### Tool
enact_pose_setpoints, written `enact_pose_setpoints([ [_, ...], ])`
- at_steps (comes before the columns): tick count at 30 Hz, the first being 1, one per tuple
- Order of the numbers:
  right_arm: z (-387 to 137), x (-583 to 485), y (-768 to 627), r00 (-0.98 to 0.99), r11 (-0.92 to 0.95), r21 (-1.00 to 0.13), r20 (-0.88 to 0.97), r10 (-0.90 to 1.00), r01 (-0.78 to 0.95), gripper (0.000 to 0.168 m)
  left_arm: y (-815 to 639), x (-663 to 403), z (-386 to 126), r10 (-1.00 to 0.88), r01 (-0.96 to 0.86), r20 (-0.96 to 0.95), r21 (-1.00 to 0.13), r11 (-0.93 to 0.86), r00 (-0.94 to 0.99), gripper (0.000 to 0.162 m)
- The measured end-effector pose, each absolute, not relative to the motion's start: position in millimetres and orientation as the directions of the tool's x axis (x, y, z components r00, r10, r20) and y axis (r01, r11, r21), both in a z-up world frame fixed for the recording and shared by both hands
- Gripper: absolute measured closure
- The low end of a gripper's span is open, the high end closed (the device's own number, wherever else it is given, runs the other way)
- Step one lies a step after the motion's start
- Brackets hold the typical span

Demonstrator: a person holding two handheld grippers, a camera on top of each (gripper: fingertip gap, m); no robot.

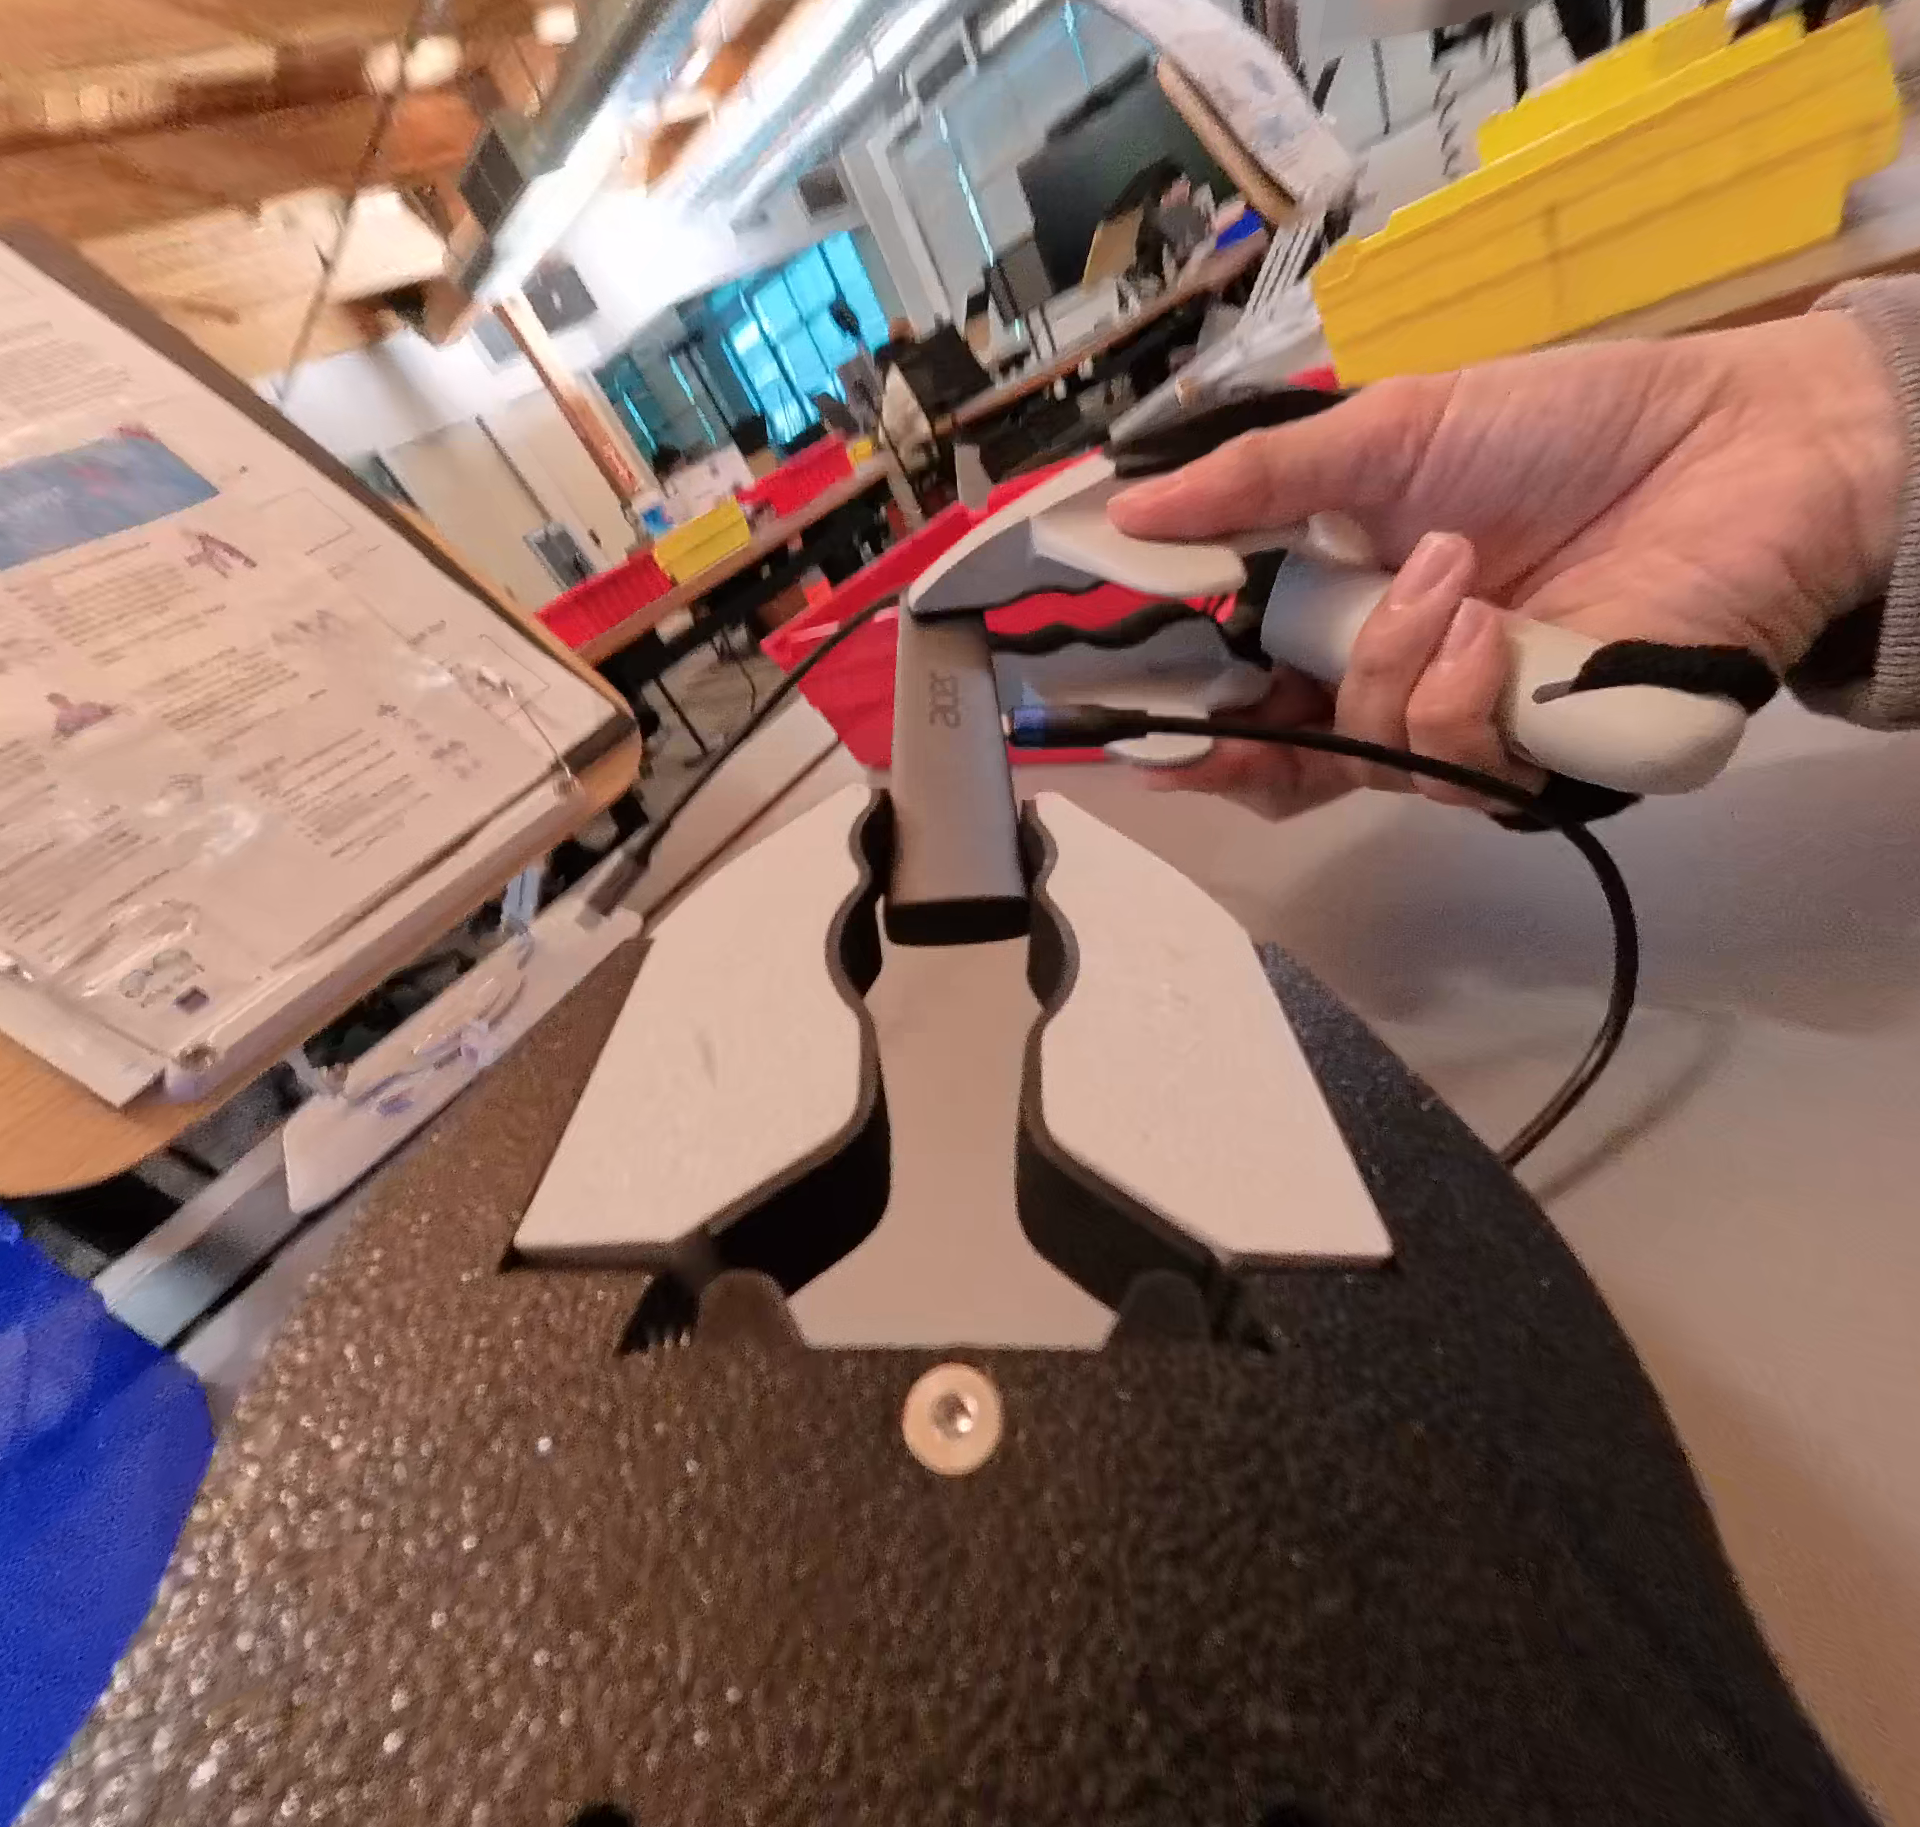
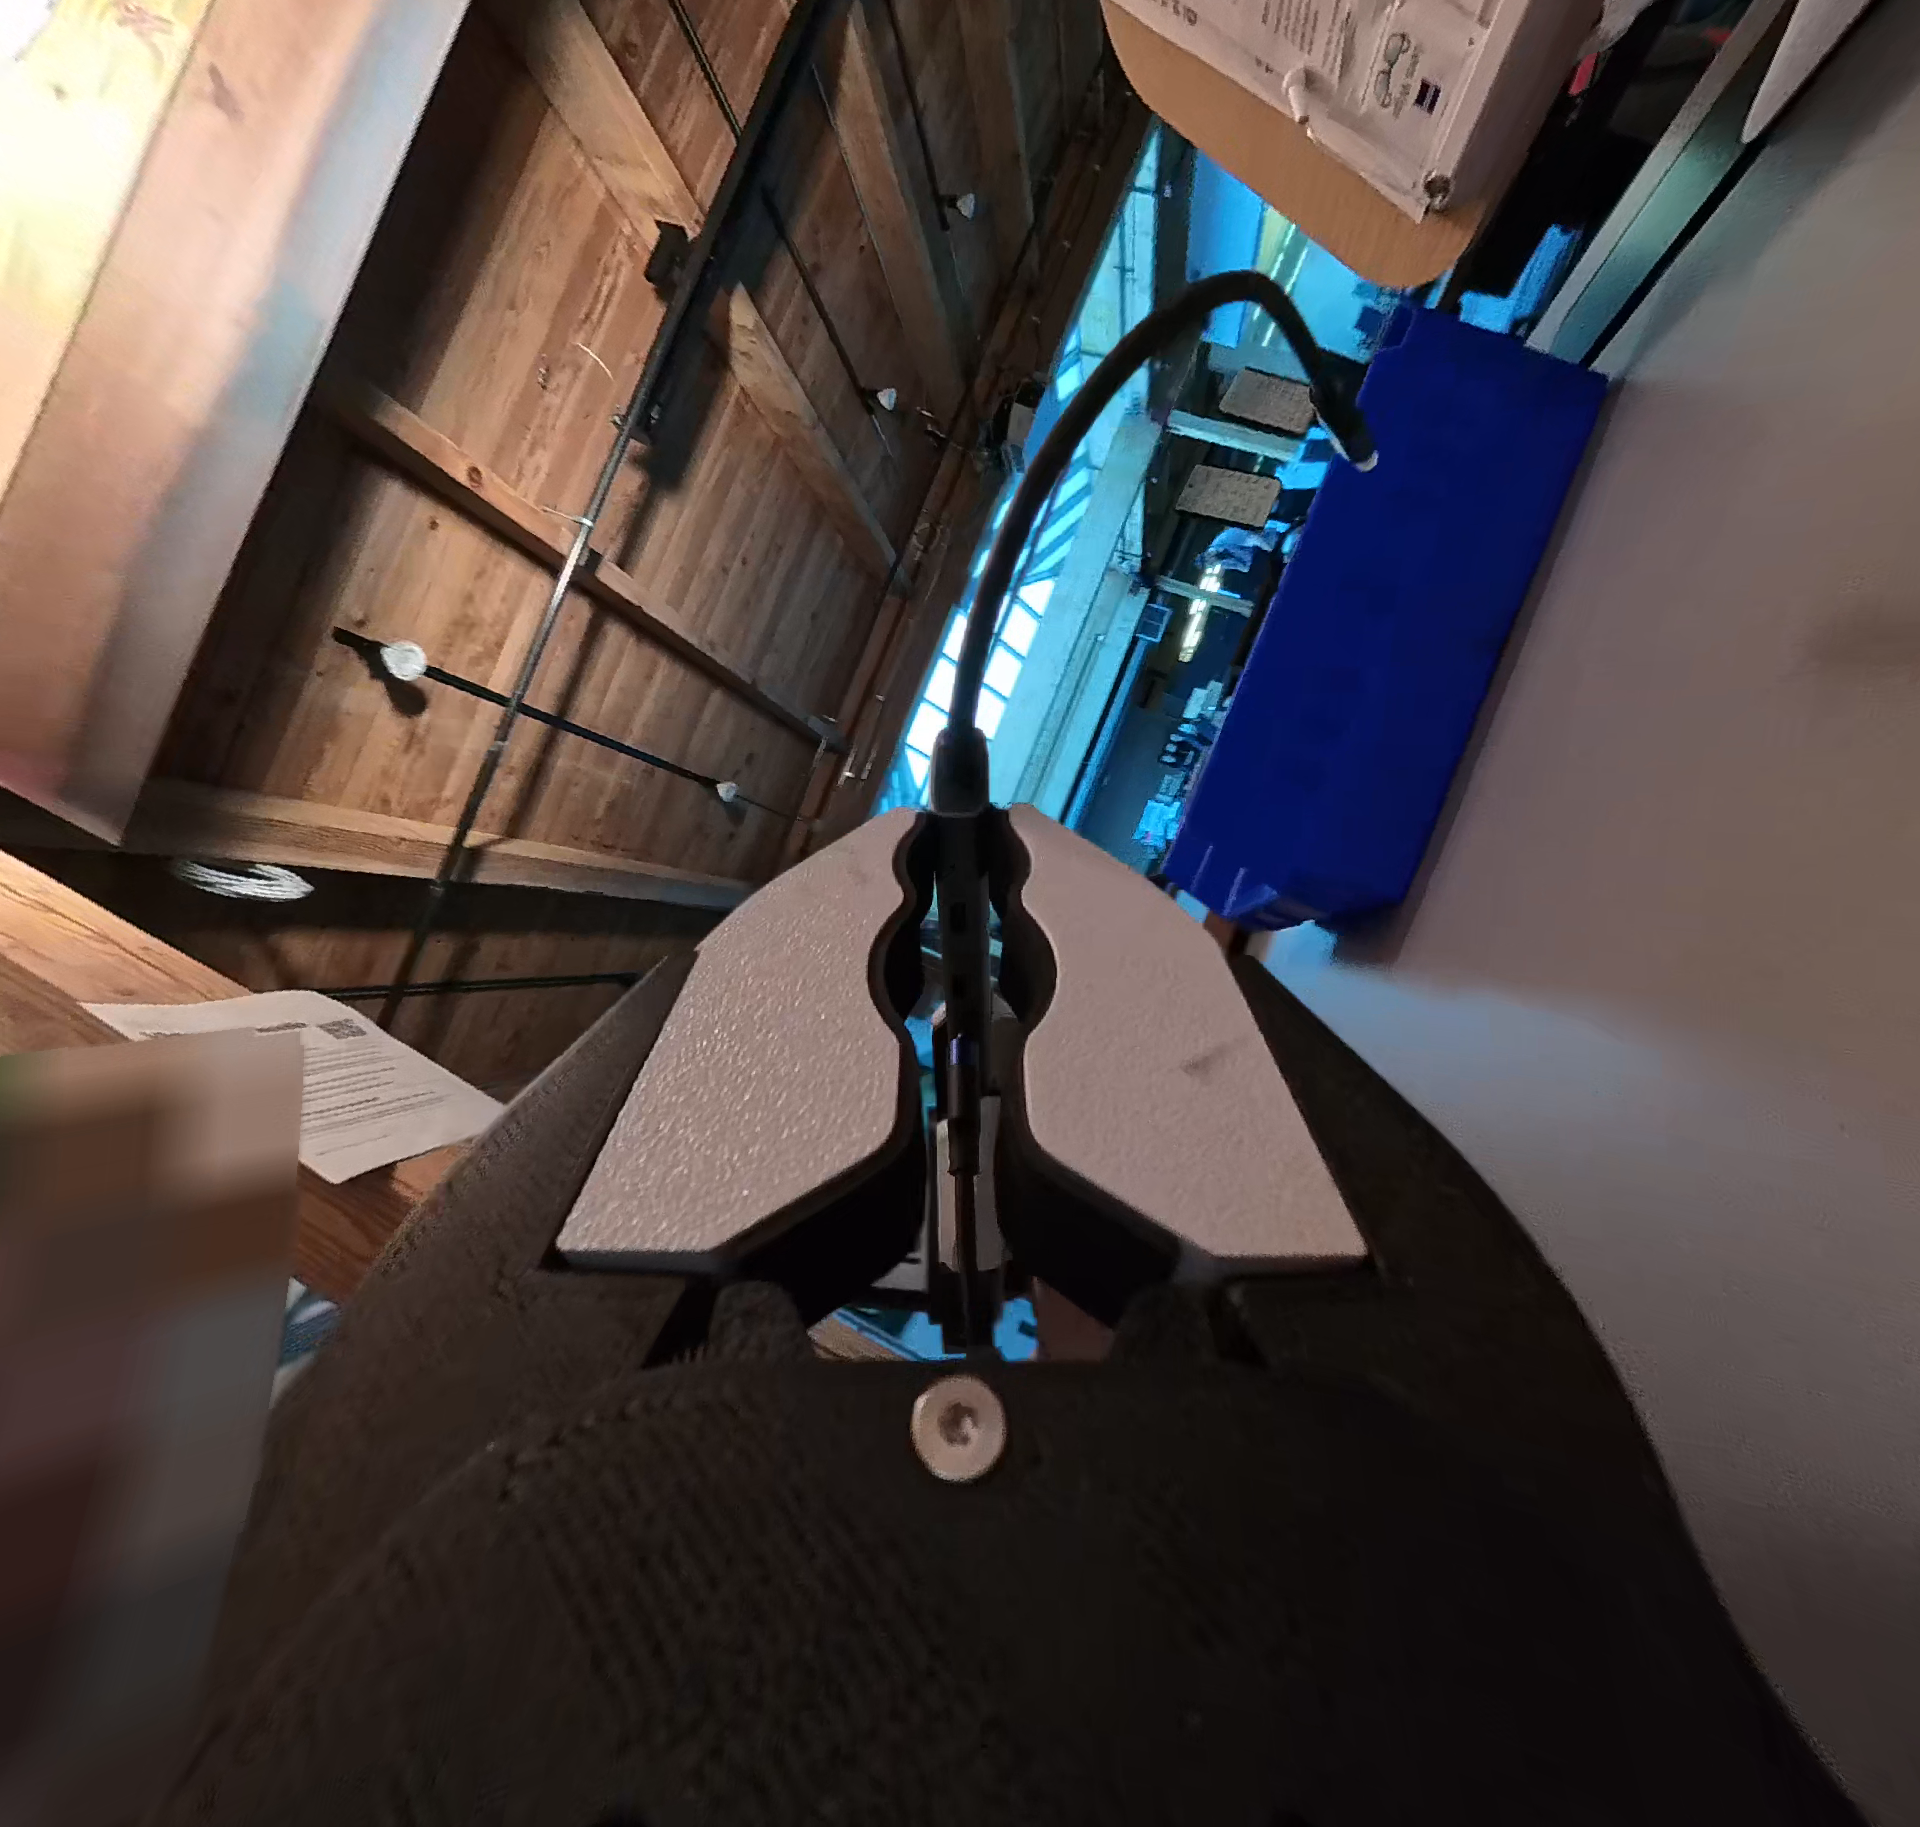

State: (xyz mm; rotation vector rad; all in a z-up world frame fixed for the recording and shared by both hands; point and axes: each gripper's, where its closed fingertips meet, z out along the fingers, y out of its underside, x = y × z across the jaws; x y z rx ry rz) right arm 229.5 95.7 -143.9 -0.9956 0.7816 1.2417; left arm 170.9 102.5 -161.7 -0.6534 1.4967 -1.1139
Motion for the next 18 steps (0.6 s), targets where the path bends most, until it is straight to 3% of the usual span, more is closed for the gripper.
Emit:
enact_pose_setpoints([
  [6, -145.2, 219.1, 100.1, 0.150, -0.006, -0.167, -0.902, 0.405, -0.986, 0.159, 105.7, 167.7, -157.5, -0.865, 0.218, -0.457, -0.883, 0.415, -0.207, 0.138],
  [13, -148.8, 221.5, 100.4, 0.179, -0.001, -0.194, -0.905, 0.387, -0.981, 0.159, 109.2, 171.0, -165.3, -0.871, 0.140, -0.434, -0.901, 0.412, -0.230, 0.137],
  [16, -150.5, 224.1, 100.6, 0.249, 0.009, -0.263, -0.899, 0.362, -0.965, 0.158, 109.1, 174.2, -164.0, -0.888, 0.107, -0.413, -0.911, 0.399, -0.202, 0.137],
  [18, -153.4, 221.3, 99.2, 0.320, -0.012, -0.342, -0.891, 0.323, -0.940, 0.144, 114.1, 174.8, -160.7, -0.904, 0.097, -0.391, -0.920, 0.380, -0.171, 0.137],
])
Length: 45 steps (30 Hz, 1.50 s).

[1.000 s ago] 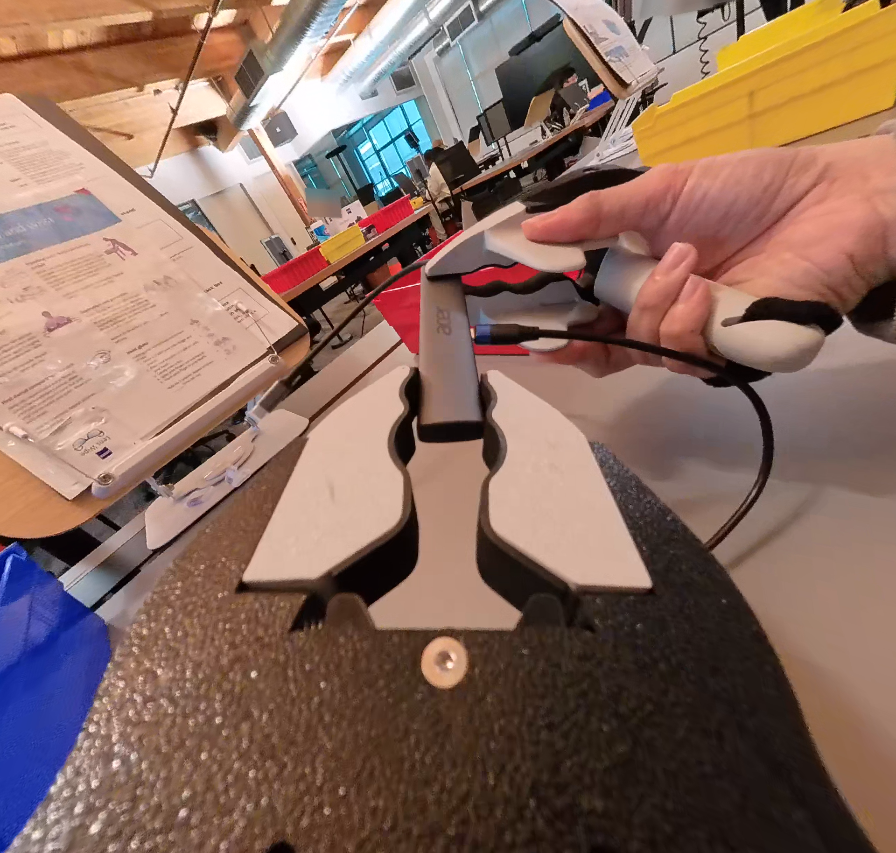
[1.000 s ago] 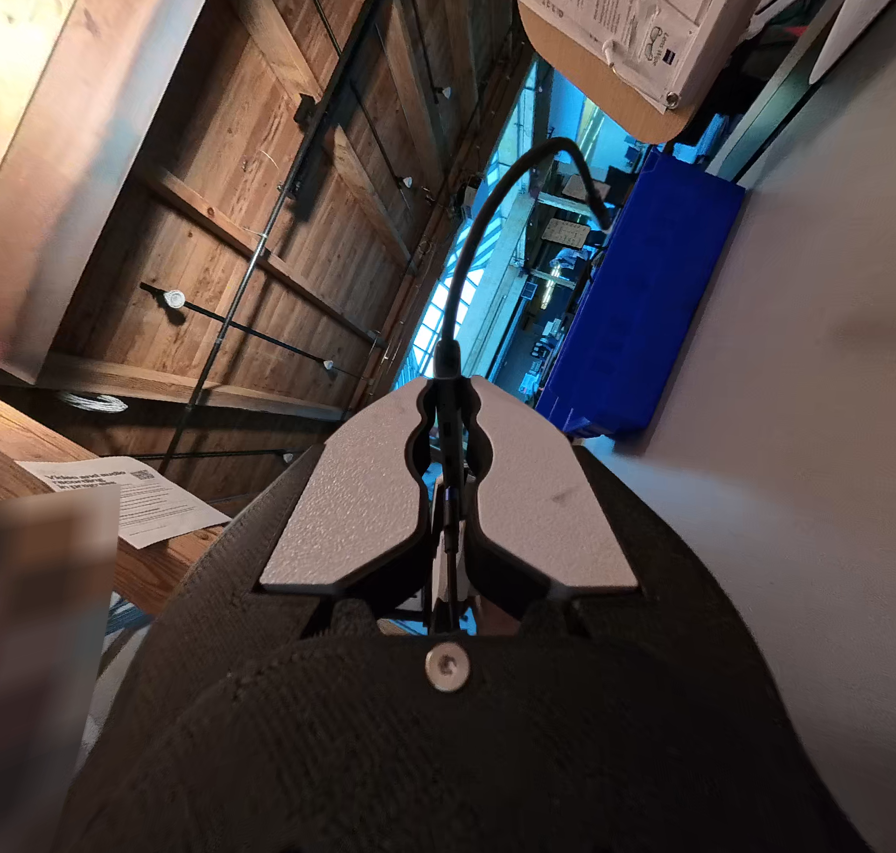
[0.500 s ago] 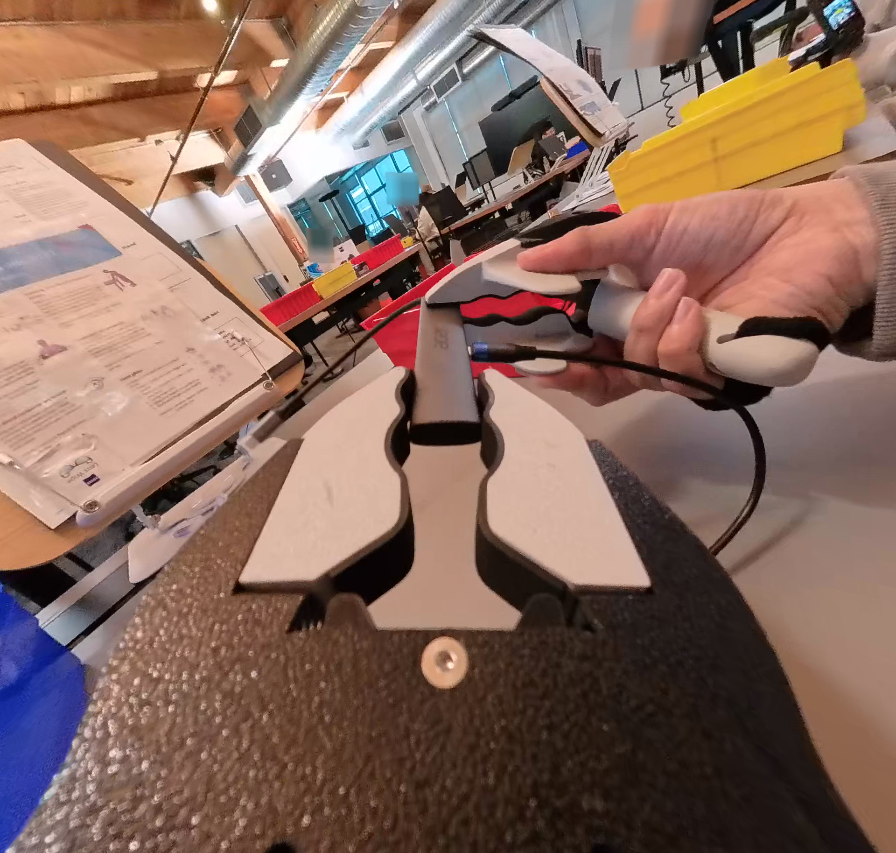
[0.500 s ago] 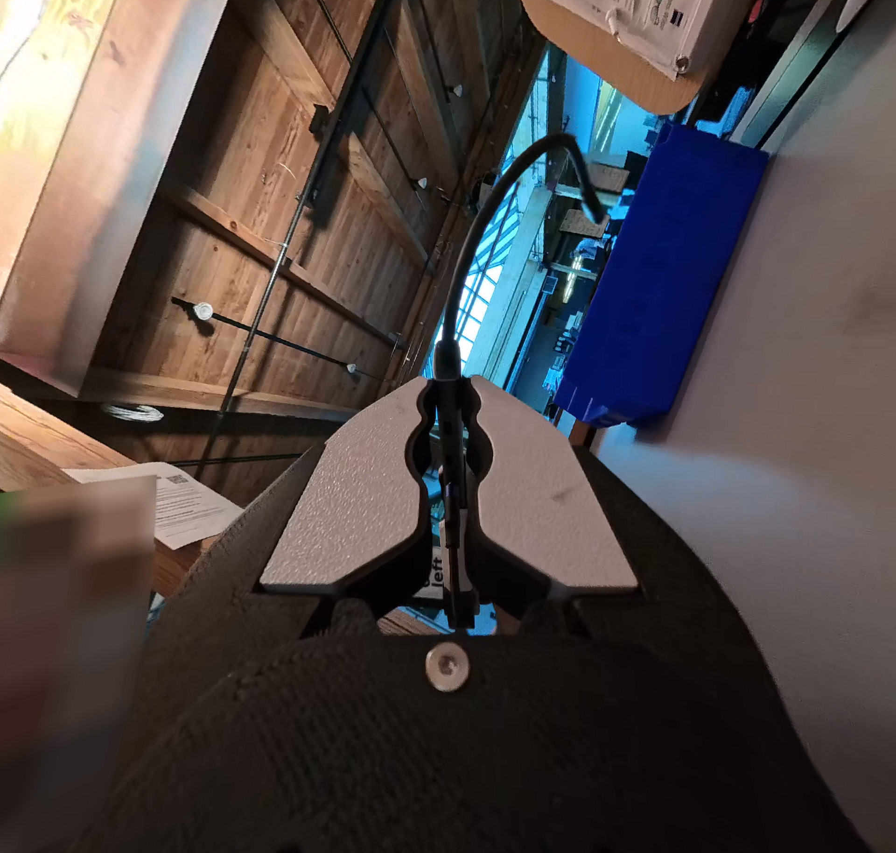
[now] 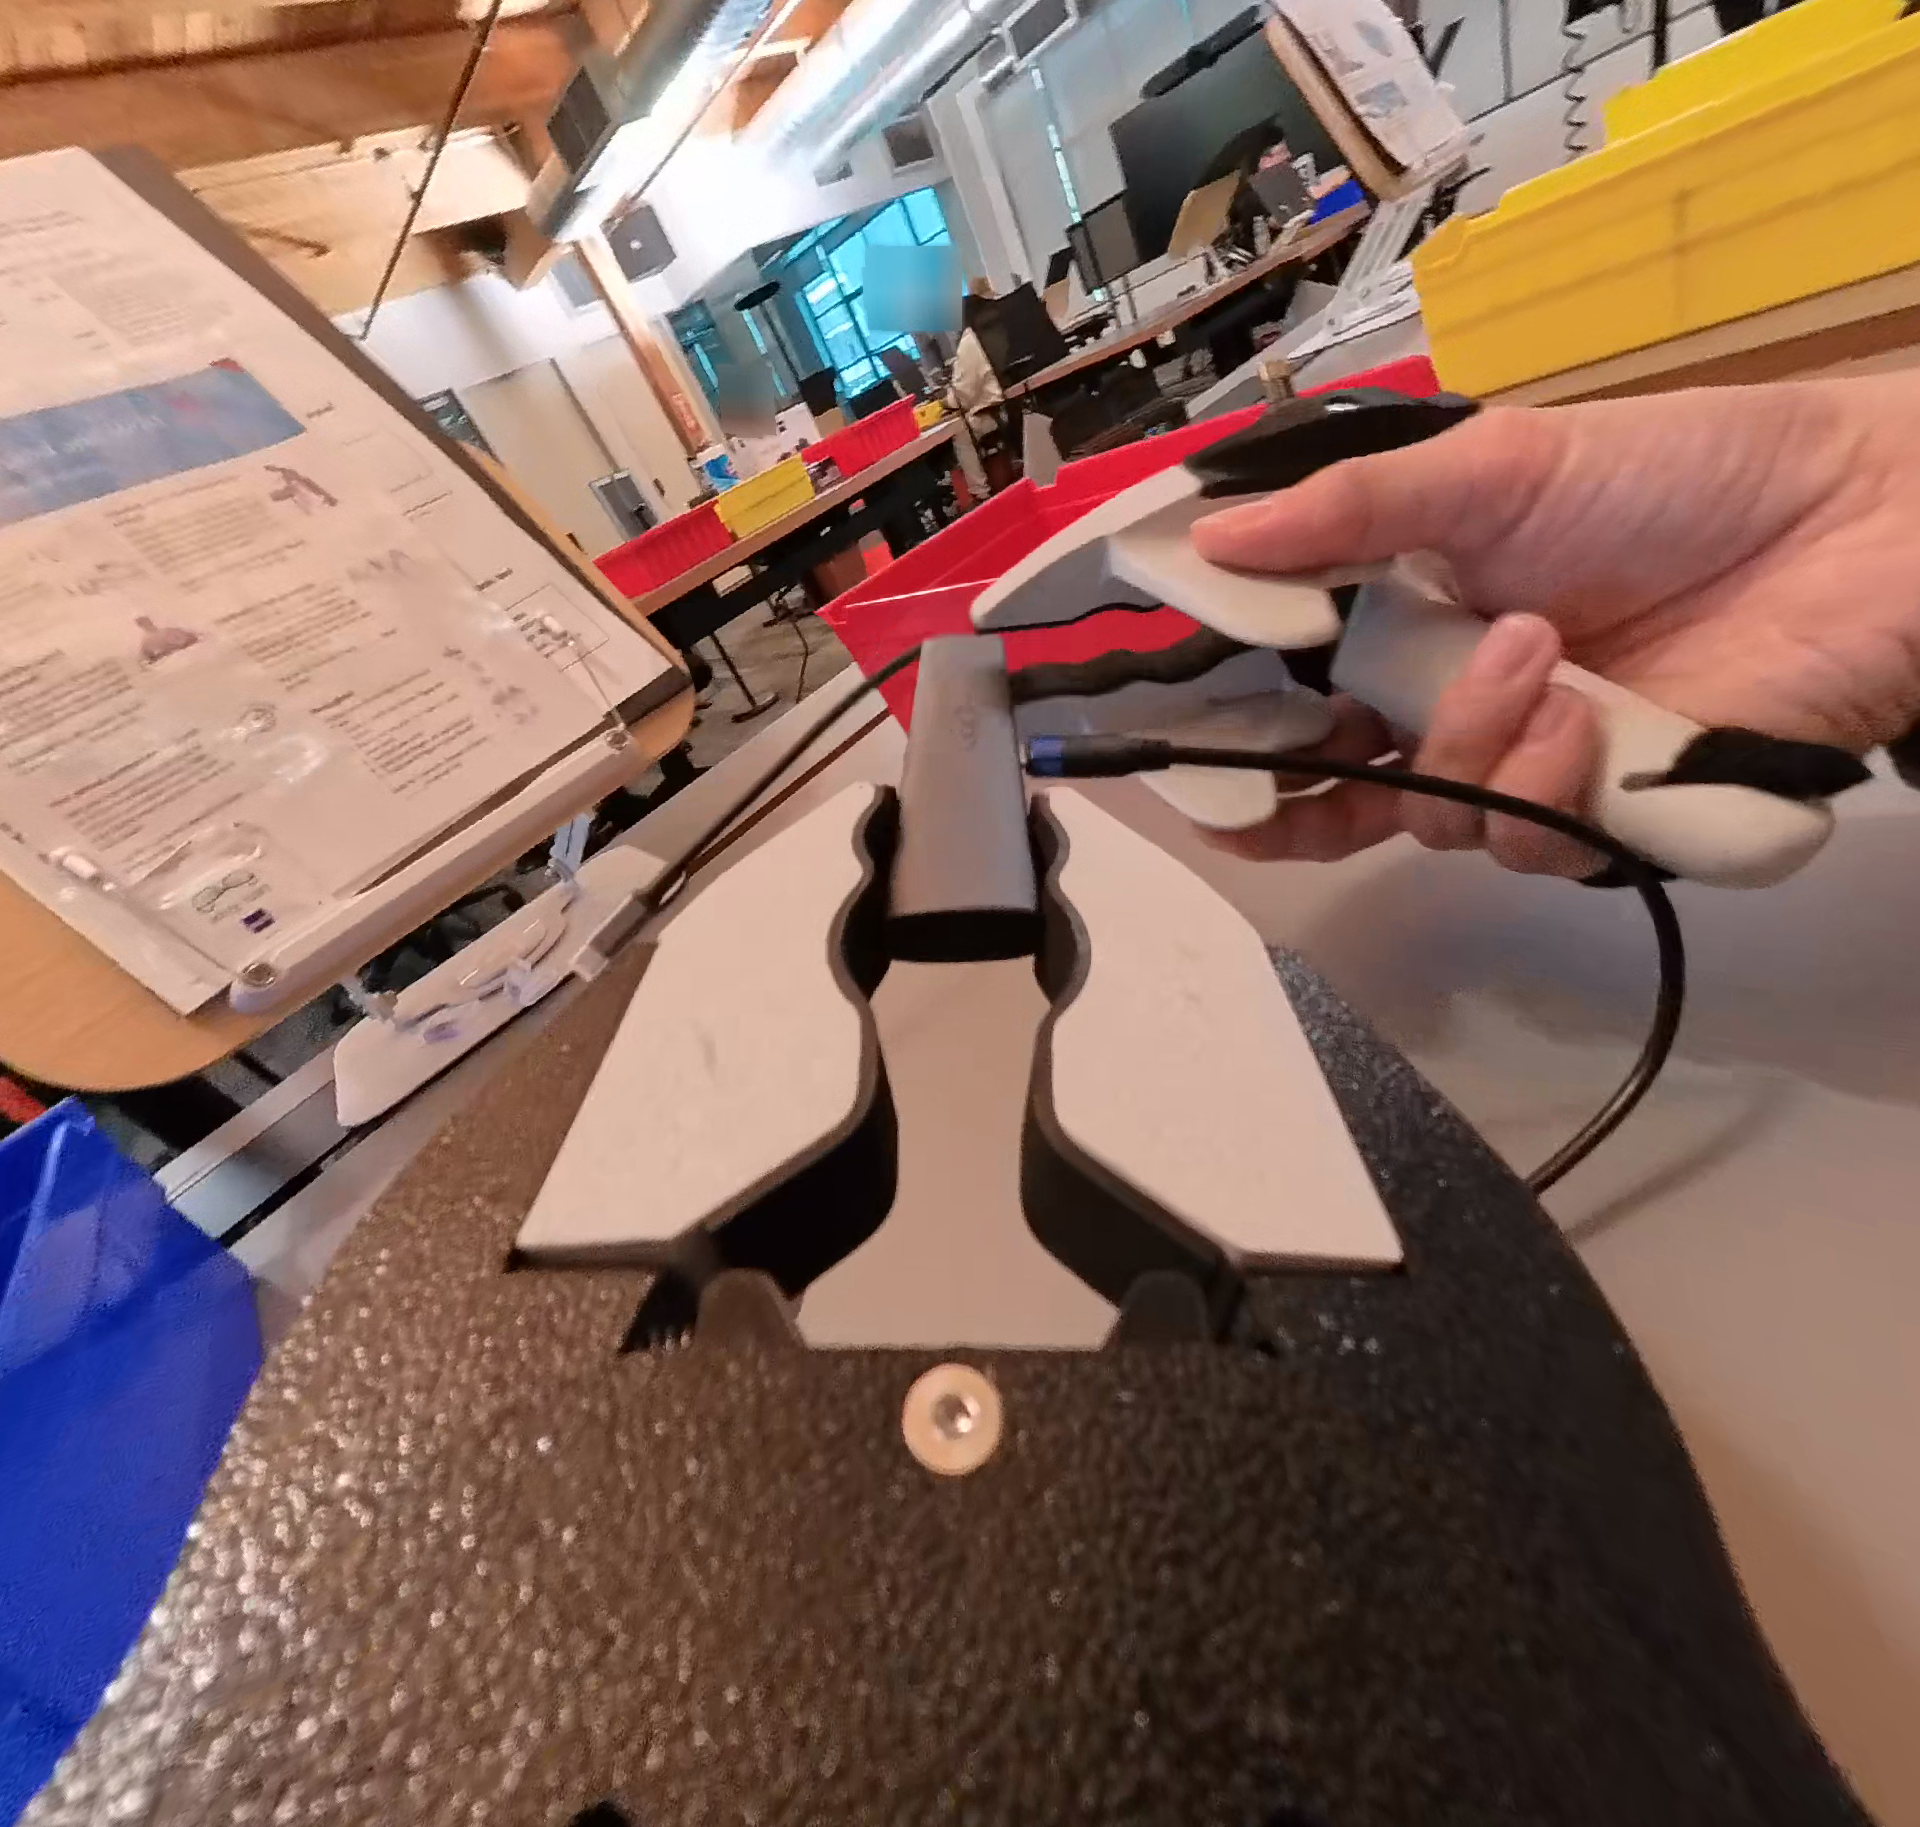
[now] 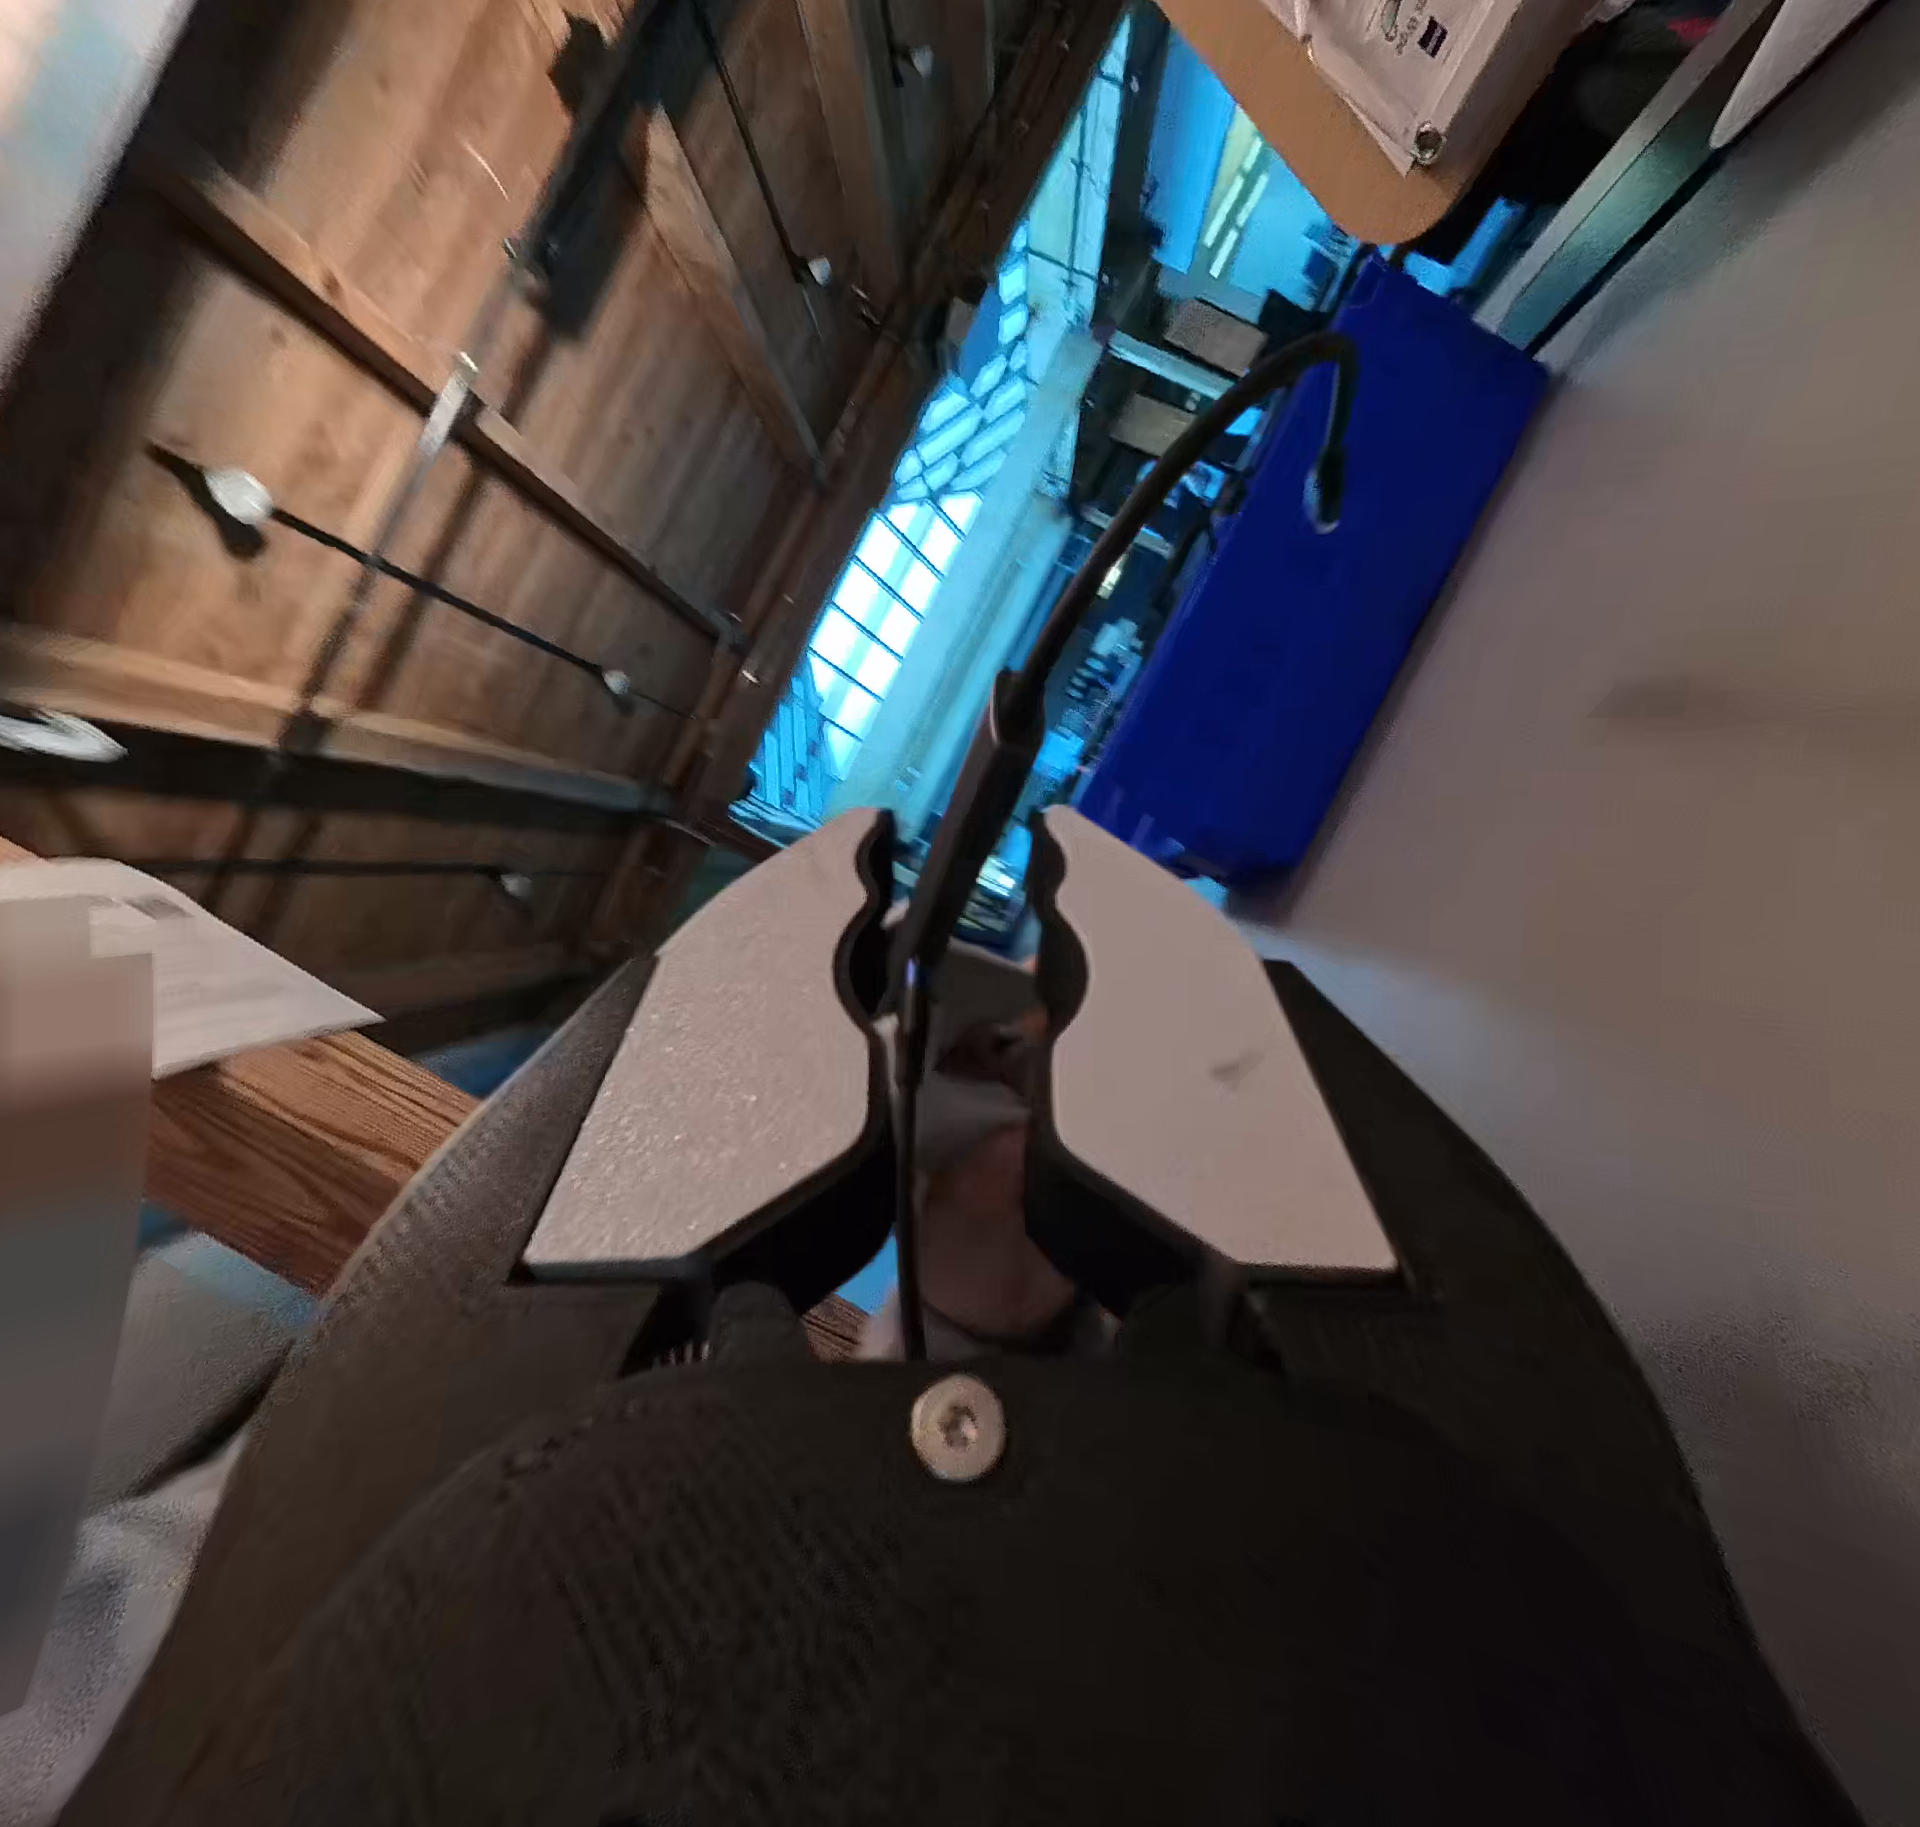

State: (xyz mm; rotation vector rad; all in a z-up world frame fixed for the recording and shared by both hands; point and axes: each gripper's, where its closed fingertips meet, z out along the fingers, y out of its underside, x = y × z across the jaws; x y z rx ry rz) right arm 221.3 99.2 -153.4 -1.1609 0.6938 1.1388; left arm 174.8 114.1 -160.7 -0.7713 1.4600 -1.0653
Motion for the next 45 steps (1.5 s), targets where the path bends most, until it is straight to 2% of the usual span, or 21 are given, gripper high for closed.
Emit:
enact_pose_setpoints([
  [1, -156.3, 219.4, 97.8, 0.377, -0.020, -0.400, -0.879, 0.292, -0.916, 0.135, 118.3, 174.6, -159.6, -0.910, 0.091, -0.382, -0.924, 0.372, -0.160, 0.137],
  [3, -157.3, 211.0, 94.2, 0.555, -0.015, -0.575, -0.796, 0.241, -0.818, 0.131, 130.6, 174.0, -157.8, -0.928, 0.081, -0.354, -0.934, 0.347, -0.118, 0.137],
  [6, -159.3, 196.1, 96.3, 0.872, -0.003, -0.878, -0.477, 0.110, -0.479, 0.130, 142.4, 173.5, -156.8, -0.951, 0.077, -0.297, -0.954, 0.291, -0.084, 0.137],
  [8, -155.2, 186.1, 102.6, 0.972, 0.000, -0.974, -0.224, 0.064, -0.225, 0.127, 144.7, 173.5, -156.5, -0.960, 0.077, -0.271, -0.961, 0.265, -0.073, 0.137],
  [9, -151.6, 180.4, 106.0, 0.990, 0.014, -0.991, -0.129, 0.063, -0.130, 0.133, 145.4, 173.3, -155.9, -0.961, 0.079, -0.269, -0.961, 0.264, -0.060, 0.137],
  [13, -143.9, 176.9, 118.4, 1.000, 0.054, -0.999, -0.007, -0.011, -0.006, 0.149, 144.5, 173.5, -153.7, -0.966, 0.083, -0.257, -0.963, 0.255, -0.021, 0.137],
  [19, -150.2, 178.6, 123.9, 0.991, 0.036, -0.995, 0.094, -0.095, 0.098, 0.157, 139.5, 175.2, -152.9, -0.981, 0.081, -0.191, -0.979, 0.188, -0.034, 0.137],
  [27, -149.6, 178.7, 122.6, 0.974, 0.025, -0.982, 0.184, -0.132, 0.189, 0.157, 138.0, 175.7, -153.7, -0.986, 0.086, -0.157, -0.985, 0.151, -0.056, 0.137],
  [35, -146.1, 175.7, 121.2, 0.998, 0.042, -0.999, -0.006, -0.060, -0.004, 0.157, 137.1, 173.2, -150.4, -0.987, 0.104, -0.149, -0.984, 0.143, -0.056, 0.137],
  [40, -149.5, 172.2, 119.5, 0.998, 0.023, -1.000, -0.013, -0.068, -0.011, 0.157, 136.8, 169.8, -152.6, -0.987, 0.079, -0.158, -0.985, 0.155, -0.025, 0.137],
  [43, -162.8, 166.3, 109.4, 0.998, -0.049, -0.999, 0.009, -0.058, 0.006, 0.157, 192.0, 151.6, -149.1, -0.987, 0.081, -0.010, -0.996, 0.024, 0.163, 0.138],
  [44, -164.5, 172.0, 100.5, 0.995, -0.043, -0.999, -0.016, -0.094, -0.020, 0.157, 208.6, 142.4, -142.7, -0.987, 0.093, 0.004, -0.996, 0.011, 0.160, 0.138],
  [45, -161.8, 178.8, 92.4, 0.991, -0.013, -0.997, -0.076, -0.107, -0.078, 0.157, 211.7, 135.9, -133.7, -0.987, 0.100, -0.078, -0.991, 0.093, 0.141, 0.138],
])
